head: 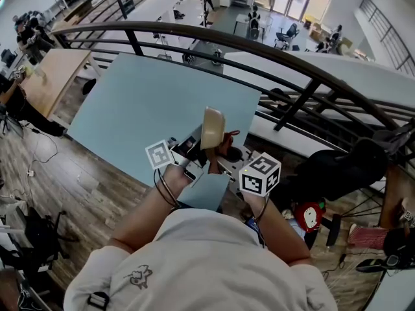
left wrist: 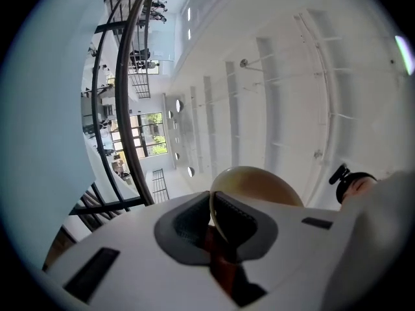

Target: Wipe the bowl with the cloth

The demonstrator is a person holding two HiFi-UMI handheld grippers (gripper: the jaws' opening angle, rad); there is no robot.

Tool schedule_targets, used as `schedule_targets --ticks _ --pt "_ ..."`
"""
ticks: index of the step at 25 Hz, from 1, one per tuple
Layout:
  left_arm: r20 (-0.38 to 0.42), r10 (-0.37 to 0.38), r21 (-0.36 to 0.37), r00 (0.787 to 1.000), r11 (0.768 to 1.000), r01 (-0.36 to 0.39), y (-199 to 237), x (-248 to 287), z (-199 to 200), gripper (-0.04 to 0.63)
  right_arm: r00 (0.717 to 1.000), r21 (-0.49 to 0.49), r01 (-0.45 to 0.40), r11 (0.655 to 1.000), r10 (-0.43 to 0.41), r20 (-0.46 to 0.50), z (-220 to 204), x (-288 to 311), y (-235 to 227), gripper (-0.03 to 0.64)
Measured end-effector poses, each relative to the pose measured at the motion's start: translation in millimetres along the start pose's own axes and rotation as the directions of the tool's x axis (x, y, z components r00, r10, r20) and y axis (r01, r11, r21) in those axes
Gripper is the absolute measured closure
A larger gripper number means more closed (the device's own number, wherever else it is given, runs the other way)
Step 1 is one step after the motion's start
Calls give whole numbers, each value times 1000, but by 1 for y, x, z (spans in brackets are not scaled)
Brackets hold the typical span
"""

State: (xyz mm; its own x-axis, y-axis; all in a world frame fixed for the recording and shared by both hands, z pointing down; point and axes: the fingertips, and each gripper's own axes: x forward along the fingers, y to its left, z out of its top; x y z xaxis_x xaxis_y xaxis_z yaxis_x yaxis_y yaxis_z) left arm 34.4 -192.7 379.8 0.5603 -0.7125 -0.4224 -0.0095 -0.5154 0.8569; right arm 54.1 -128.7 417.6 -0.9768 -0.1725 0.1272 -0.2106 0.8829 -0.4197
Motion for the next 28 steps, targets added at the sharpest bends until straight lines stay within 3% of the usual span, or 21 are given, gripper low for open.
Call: schedule_targets --ticks 4,8,17,23,28 --pt "17 45 19 999 999 -45 13 -3 4 563 1000 -12 -17 1000 17 -18 -5 -1 10 522" --pt "32 87 19 996 996 -88 27 -9 9 561 999 -85 -41 996 38 -37 1 1 32 522" --pt "-23 111 -6 994 994 -111 40 -25 -8 563 997 -229 -35 973 48 54 66 -16 54 522" --pt "-96 56 -20 994 998 -59 29 -30 -34 569 996 -253 39 967 -18 85 96 -29 25 522" --pt "-161 -12 38 987 999 18 8 -34 -37 572 995 -225 78 971 -61 81 99 -25 2 522"
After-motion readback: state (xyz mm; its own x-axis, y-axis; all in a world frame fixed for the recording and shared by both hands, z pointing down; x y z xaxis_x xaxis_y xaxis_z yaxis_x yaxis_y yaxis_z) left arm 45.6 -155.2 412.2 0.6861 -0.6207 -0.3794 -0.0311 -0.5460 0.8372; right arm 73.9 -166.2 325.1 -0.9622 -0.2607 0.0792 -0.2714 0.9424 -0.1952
